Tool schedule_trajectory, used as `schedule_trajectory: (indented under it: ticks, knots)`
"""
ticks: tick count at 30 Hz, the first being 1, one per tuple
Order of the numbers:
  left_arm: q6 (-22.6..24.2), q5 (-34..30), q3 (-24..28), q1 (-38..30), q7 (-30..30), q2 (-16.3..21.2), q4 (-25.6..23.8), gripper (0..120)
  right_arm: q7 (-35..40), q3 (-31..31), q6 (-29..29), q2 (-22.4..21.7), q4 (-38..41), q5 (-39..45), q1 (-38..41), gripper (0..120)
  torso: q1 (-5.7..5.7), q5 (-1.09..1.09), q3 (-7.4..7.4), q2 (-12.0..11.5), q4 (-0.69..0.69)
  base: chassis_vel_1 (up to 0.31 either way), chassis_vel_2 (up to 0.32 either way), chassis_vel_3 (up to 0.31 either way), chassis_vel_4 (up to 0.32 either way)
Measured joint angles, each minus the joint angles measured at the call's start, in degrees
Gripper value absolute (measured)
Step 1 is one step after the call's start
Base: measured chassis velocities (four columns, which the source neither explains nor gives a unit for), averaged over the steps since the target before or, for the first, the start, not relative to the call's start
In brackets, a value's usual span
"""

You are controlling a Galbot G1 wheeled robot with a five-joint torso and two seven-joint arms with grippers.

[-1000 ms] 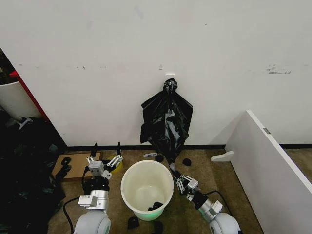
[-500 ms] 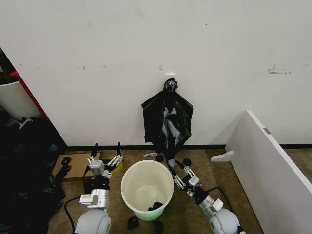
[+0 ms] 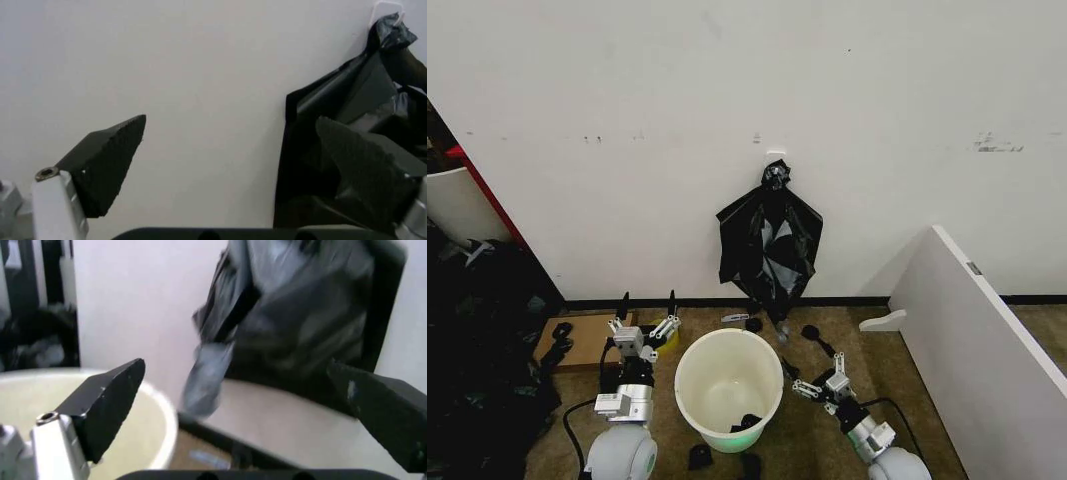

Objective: Place the garbage bag over the trash bin.

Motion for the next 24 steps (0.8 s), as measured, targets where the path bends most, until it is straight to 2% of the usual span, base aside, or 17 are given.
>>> schedule_trajectory:
  ticks: [2,5,10,12,17,20,24]
  knots:
    - [0.0,0.0,0.0,0.0,0.0,0.0,0.1,100,1.3,0.0,0.0,0.4,0.5,-0.1,0.5,100,0.0,0.0,0.0,0.0,-0.01,0.0,0.0,0.0,0.0]
    - [0.0,0.0,-0.2,0.1,0.0,0.2,0.4,100,8.8,-0.2,-1.5,1.3,2.2,-3.2,4.1,100,0.0,0.0,0.0,0.0,0.01,0.0,0.0,0.0,0.0]
    - [0.0,-0.1,-0.5,0.0,0.0,0.4,0.4,100,11.5,-1.2,-5.0,0.5,2.9,-7.5,9.2,100,0.0,0.0,0.0,0.0,0.01,0.0,0.0,0.0,0.0]
    - [0.0,-0.4,-0.6,-0.1,-0.1,0.5,0.4,100,13.4,-2.1,-8.3,-0.2,3.4,-10.7,11.8,100,0.0,0.0,0.0,0.0,0.01,0.0,0.0,0.0,0.0]
    - [0.0,-1.5,-1.2,-0.3,-0.1,0.9,0.3,100,11.2,-4.2,-17.5,-2.4,5.9,-13.9,13.6,100,0.0,0.0,0.0,0.0,-0.01,0.0,0.0,0.0,0.0]
    - [0.0,-1.7,-1.3,-0.3,-0.2,1.0,0.5,100,10.5,-4.8,-19.0,-2.6,6.1,-15.0,14.0,100,0.0,0.0,0.0,0.0,-0.01,0.0,0.0,0.0,0.0]
    - [0.0,-1.9,-1.3,-0.7,-0.3,1.0,0.9,100,10.9,-5.8,-23.6,-2.1,5.2,-21.5,16.0,100,-0.01,0.0,0.0,0.0,-0.01,0.0,0.0,0.0,0.0]
